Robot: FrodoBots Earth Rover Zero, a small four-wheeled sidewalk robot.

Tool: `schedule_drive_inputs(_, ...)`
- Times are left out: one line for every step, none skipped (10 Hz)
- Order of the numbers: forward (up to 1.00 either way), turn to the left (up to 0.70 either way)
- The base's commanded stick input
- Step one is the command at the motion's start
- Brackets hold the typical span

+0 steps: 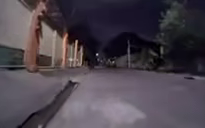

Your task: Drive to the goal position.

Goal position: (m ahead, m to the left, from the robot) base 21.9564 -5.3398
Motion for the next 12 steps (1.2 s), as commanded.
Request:
schedule_drive_inputs(0.70,0.00)
schedule_drive_inputs(0.70,0.00)
schedule_drive_inputs(0.70,0.00)
schedule_drive_inputs(0.70,0.00)
schedule_drive_inputs(0.70,0.00)
schedule_drive_inputs(0.70,0.00)
schedule_drive_inputs(0.70,0.00)
schedule_drive_inputs(0.70,0.00)
schedule_drive_inputs(0.70,0.00)
schedule_drive_inputs(0.70,0.00)
schedule_drive_inputs(0.70,0.00)
schedule_drive_inputs(0.70,0.00)
